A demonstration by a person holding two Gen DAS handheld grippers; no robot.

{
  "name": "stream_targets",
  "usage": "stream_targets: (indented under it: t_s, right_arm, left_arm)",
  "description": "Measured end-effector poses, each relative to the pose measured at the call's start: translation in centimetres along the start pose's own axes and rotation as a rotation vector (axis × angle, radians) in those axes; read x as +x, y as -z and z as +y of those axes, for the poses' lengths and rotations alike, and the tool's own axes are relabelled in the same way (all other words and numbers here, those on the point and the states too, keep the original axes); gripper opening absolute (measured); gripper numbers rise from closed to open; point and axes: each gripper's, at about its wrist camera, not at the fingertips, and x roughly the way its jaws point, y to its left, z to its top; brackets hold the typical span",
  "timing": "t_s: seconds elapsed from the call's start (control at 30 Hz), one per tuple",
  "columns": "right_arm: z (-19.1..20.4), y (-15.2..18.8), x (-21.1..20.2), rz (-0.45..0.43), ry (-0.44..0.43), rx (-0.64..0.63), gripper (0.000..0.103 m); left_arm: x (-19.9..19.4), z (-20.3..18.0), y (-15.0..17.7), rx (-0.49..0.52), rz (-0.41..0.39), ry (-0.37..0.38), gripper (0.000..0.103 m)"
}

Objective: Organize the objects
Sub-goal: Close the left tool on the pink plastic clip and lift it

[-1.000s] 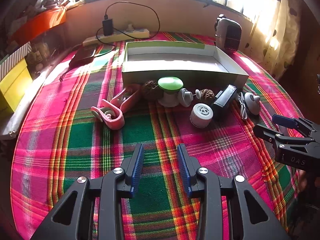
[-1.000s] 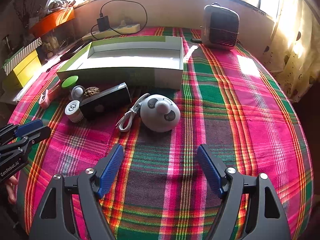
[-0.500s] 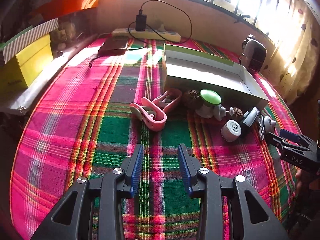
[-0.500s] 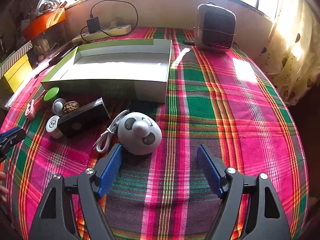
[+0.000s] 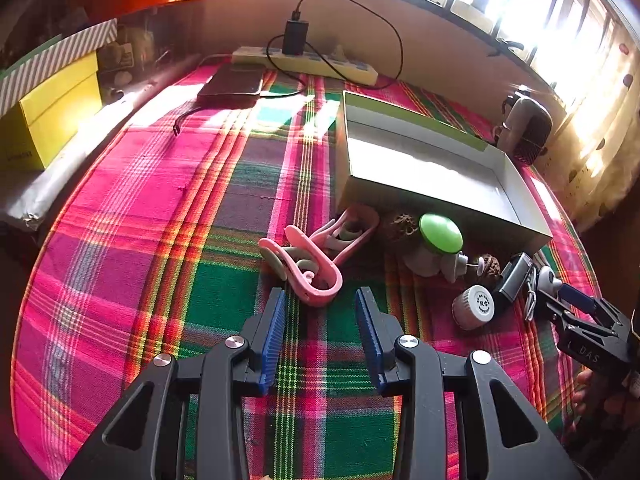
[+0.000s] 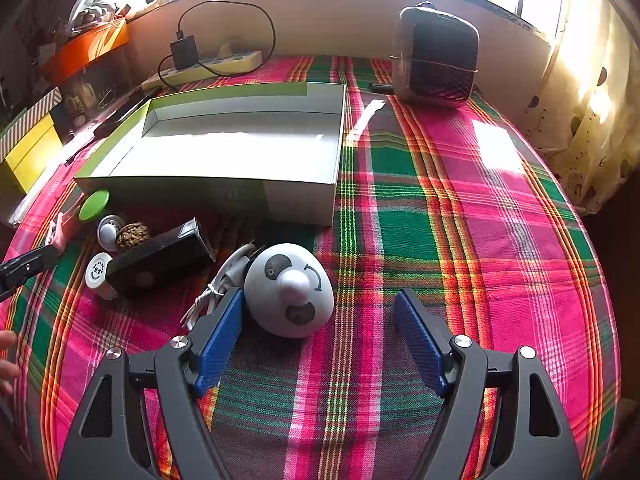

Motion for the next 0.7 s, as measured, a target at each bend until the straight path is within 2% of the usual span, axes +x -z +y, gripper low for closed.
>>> stream_targets:
  t_s: [0.2,0.7]
  right_arm:
    - [0.1,-0.4,0.3,-0.001,0.004,-0.004,0.076]
    - [-0.9,-0.6,0.5,-0.001,0.018,0.026,0.076]
  left_arm:
    - [0.6,0.4,-1.0,-0.007,-0.010,-0.021,0.034]
    - [0.9,1.2,-1.6,0.066,-0.013,-0.101,0.034]
